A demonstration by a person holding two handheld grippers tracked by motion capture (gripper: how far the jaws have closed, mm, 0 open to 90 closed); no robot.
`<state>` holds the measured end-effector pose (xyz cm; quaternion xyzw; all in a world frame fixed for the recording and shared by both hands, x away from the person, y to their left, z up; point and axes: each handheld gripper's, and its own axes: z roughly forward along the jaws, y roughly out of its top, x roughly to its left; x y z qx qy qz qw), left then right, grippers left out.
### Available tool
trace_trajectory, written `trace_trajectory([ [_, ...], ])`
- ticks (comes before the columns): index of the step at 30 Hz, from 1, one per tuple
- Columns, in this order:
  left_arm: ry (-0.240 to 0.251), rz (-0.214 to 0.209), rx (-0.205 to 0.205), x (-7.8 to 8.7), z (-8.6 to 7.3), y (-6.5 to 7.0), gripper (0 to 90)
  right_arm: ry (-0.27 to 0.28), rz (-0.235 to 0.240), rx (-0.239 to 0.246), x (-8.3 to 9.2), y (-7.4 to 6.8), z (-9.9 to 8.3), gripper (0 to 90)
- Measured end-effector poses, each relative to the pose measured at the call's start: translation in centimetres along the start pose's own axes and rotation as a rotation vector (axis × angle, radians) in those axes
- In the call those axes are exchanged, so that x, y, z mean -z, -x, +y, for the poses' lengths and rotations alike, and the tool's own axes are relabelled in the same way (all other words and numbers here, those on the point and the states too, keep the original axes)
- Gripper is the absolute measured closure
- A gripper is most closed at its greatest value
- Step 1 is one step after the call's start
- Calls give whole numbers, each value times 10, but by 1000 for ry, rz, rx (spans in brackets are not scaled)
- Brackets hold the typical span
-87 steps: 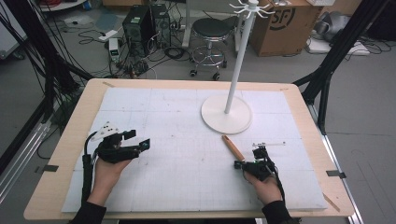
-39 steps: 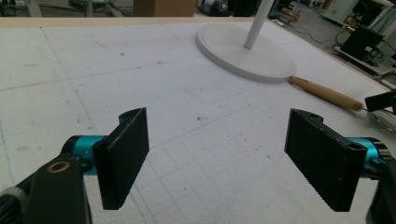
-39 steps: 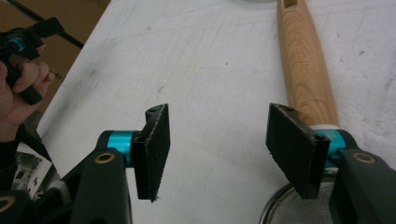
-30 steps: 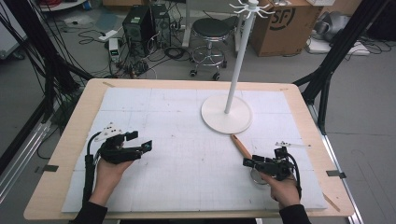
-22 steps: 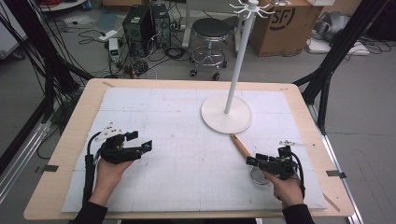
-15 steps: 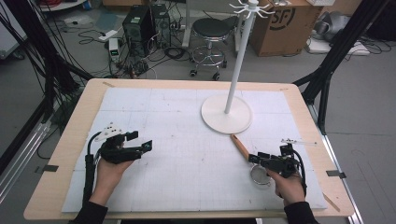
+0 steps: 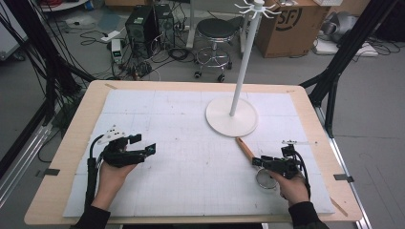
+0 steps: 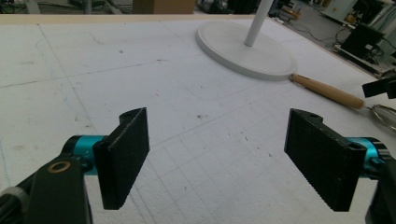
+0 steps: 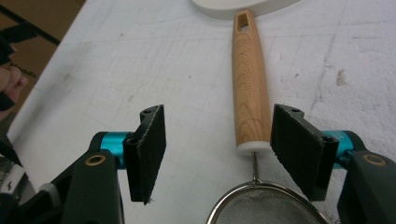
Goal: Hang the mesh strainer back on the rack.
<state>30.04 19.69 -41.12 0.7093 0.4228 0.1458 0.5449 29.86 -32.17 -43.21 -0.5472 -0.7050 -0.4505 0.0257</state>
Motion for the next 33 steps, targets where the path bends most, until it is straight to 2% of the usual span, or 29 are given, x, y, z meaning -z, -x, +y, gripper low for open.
trace_trajectory([
  [3, 1, 1, 0, 0, 0, 0, 227, -7, -18, 3, -1, -1, 0, 360],
  [12, 0, -1, 0, -1, 0, 0, 227, -30, -20, 19, -7, 0, 1, 385],
  [16, -1, -4, -1, -1, 0, 1, 228, -40, -29, 9, -9, 0, 2, 387],
  [26, -1, -4, -1, -1, 0, 1, 228, -49, -54, 48, -13, -1, 1, 389],
  [33, 0, -3, -1, -2, -1, 1, 228, -76, -71, 61, -17, -5, 0, 395],
])
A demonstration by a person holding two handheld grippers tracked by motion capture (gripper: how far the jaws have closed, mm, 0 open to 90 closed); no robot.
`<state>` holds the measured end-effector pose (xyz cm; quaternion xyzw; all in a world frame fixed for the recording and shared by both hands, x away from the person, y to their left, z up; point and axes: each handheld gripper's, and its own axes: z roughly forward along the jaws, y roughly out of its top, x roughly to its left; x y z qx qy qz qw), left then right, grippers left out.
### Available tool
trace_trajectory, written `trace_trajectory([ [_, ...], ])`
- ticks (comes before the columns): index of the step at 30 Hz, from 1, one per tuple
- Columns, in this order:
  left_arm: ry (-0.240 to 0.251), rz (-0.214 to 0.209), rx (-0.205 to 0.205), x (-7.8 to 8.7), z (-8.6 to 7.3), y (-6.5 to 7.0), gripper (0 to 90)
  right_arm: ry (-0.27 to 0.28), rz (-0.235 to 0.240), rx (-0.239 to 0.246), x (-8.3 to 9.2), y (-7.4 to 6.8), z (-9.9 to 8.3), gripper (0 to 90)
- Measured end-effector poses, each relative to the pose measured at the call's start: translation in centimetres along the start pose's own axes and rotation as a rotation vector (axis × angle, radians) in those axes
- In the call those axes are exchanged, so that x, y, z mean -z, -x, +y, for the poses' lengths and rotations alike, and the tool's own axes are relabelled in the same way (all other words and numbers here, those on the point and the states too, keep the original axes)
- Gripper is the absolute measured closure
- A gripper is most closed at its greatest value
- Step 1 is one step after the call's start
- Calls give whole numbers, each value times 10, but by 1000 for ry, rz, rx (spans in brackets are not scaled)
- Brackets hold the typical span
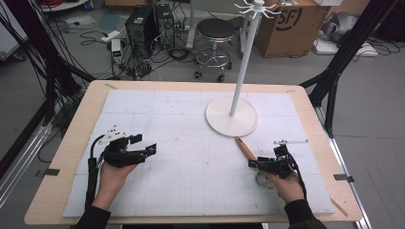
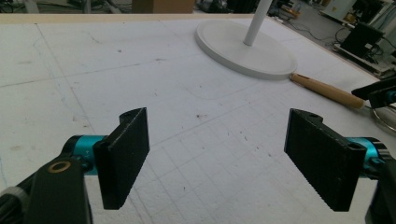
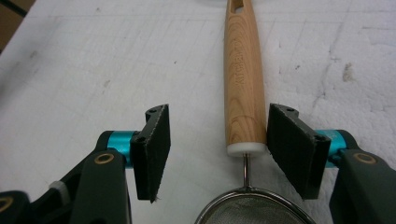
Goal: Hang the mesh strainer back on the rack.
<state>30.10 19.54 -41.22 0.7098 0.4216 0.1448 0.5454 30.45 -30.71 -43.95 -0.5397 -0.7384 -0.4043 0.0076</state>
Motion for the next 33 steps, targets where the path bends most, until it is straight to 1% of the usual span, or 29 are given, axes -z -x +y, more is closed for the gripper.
trace_trajectory([
  [4, -2, 4, 2, 0, 0, 0, 228, -13, -13, 25, -4, -3, -1, 397],
  [7, 2, 3, 2, 1, 0, 0, 228, -25, -23, 35, -6, -4, -1, 407],
  [9, 2, 3, 2, 1, 0, 0, 228, -27, -25, 49, -7, -5, -1, 420],
  [12, 2, 3, 2, 0, 0, 0, 228, -33, -28, 56, -7, -6, -1, 441],
  [19, -1, 1, 0, -1, 0, 0, 228, -48, -66, 105, -8, -9, -1, 494],
  [23, -1, 2, 1, -1, 0, 0, 227, -70, -103, 142, -9, -14, 1, 510],
  [27, 0, 1, 3, 0, 0, 0, 228, -102, -169, 190, -11, -21, 3, 565],
  [29, 2, 1, 2, 0, 0, 0, 228, -114, -194, 208, -13, -24, 4, 575],
  [32, 5, 0, 3, 0, 0, 0, 228, -131, -217, 227, -14, -26, 5, 585],
  [33, 5, -1, 2, 0, 0, 0, 228, -137, -218, 228, -14, -26, 6, 586],
])
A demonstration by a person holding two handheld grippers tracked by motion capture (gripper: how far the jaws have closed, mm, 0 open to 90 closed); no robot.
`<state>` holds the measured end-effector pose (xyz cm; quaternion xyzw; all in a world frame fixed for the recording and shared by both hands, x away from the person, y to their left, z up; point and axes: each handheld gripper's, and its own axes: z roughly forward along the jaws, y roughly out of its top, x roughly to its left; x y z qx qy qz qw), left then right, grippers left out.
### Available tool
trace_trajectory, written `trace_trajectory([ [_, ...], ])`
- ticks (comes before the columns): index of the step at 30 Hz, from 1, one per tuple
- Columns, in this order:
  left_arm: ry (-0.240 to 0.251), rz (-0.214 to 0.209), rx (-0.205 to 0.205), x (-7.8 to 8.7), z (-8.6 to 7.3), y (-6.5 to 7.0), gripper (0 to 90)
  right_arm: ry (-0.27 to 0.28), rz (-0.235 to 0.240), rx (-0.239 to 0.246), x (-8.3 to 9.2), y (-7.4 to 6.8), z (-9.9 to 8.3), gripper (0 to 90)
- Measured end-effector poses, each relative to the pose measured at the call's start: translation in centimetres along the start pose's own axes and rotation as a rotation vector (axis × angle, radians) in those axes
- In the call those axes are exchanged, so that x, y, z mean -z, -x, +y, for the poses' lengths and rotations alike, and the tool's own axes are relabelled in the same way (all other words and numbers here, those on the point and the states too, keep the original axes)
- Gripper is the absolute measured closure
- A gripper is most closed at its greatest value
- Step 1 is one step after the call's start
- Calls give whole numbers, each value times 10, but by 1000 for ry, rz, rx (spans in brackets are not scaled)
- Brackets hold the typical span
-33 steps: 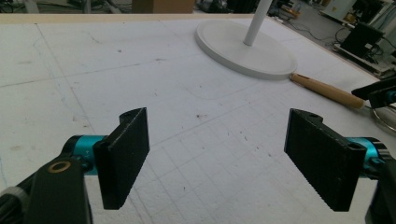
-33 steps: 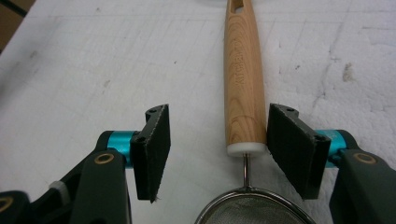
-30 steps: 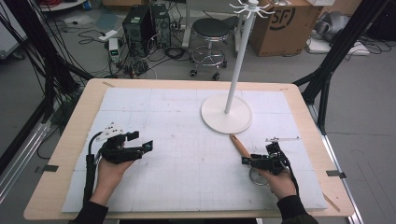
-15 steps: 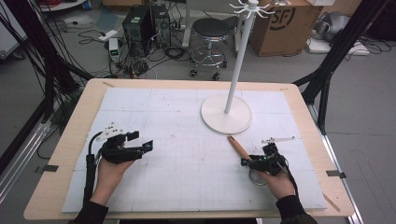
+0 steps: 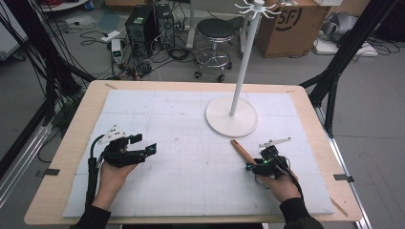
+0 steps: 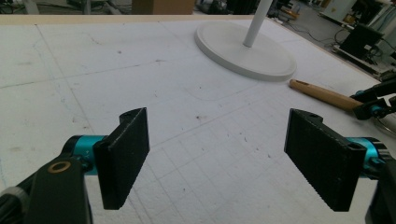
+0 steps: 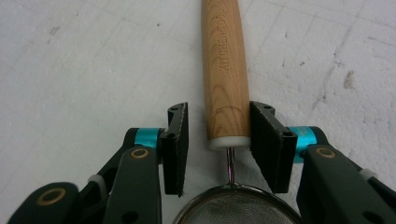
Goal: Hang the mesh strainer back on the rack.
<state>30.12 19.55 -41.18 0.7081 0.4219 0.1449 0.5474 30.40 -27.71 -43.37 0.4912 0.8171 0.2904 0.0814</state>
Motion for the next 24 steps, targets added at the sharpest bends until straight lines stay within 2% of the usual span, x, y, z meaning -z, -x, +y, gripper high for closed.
trace_trajectory([
  [10, -4, -1, 0, 0, 0, 1, 228, -30, -28, 19, -1, -3, 4, 601],
  [14, -1, 1, 2, -1, 0, 1, 228, -37, -42, 43, -2, -5, 4, 613],
  [18, -2, -3, -2, -1, 0, 1, 228, -79, -75, 79, -3, -10, 9, 616],
  [24, -2, -4, -3, 0, 0, 1, 228, -173, -89, 113, -6, -12, 22, 626],
])
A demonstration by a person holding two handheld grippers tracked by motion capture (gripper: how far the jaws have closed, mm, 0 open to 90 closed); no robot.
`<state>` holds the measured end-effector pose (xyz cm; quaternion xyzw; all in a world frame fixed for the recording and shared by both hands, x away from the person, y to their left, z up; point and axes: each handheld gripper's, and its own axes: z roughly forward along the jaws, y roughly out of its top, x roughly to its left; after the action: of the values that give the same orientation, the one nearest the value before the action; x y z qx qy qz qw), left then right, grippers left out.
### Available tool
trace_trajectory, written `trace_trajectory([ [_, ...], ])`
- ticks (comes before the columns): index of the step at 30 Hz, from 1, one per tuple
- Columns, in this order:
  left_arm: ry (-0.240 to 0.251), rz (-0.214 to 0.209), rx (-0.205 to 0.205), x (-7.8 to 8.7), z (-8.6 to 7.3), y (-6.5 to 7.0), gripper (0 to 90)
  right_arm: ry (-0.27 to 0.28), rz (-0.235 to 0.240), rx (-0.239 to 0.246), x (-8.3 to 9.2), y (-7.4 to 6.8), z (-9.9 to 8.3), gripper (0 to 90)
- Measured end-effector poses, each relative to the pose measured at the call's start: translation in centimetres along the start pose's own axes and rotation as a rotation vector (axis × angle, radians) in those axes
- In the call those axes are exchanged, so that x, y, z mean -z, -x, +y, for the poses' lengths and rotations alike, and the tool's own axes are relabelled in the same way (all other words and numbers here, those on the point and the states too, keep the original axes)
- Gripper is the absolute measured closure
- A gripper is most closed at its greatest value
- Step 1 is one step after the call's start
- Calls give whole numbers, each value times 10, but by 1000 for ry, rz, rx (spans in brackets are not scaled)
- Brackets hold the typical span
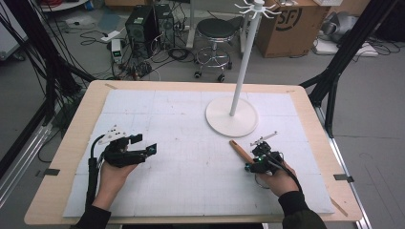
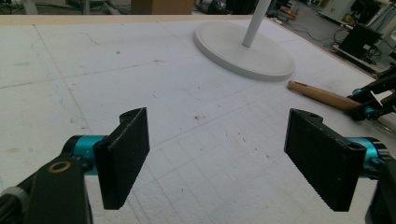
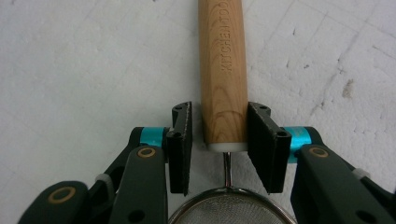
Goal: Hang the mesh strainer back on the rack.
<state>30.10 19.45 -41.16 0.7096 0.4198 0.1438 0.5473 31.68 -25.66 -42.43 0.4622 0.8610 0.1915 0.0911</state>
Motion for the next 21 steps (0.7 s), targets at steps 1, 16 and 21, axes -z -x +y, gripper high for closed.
trace_trajectory([
  [1, 1, 1, 1, 0, 0, 0, 228, -13, 1, 0, 0, 0, 2, 628],
  [16, 0, 1, 4, -1, 0, 0, 229, -135, -6, 76, -2, -2, 19, 688],
  [21, 2, 1, 4, -1, 0, 1, 230, -189, -29, 119, -4, -6, 27, 691],
])
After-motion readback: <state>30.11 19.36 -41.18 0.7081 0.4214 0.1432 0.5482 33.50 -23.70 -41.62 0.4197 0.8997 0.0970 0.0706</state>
